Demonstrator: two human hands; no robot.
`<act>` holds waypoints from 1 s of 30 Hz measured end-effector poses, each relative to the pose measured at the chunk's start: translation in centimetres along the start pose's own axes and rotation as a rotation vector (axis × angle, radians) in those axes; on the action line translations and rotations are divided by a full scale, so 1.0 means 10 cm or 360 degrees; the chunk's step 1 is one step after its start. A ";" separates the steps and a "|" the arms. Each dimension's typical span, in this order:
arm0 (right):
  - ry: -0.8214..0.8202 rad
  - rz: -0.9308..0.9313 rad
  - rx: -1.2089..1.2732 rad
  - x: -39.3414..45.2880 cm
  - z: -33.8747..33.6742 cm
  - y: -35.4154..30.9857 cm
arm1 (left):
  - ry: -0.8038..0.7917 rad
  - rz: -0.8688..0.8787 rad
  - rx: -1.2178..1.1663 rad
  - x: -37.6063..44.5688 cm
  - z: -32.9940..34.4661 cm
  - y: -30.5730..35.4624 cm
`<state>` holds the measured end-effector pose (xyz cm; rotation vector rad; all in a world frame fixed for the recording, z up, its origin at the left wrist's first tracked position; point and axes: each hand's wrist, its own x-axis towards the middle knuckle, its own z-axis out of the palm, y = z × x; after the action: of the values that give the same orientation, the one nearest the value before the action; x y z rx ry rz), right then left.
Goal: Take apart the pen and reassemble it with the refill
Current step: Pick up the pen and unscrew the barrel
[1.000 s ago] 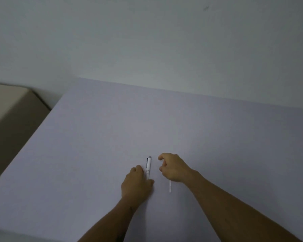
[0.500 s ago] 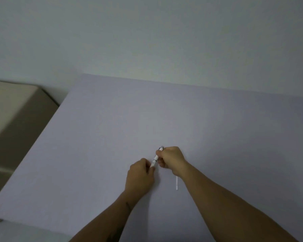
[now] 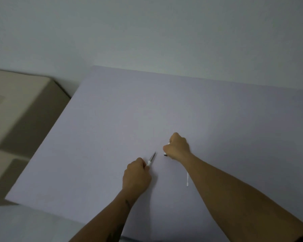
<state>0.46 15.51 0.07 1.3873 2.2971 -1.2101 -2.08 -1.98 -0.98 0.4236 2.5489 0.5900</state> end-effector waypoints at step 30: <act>-0.0126 -0.0149 0.1142 -0.57 -0.47 0.14 | 0.0088 0.0647 -0.0254 -0.01 -0.21 0.64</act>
<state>5.76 15.58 5.38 1.3782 1.9608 -2.2151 -1.90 2.74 3.80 0.8878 2.4540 0.9548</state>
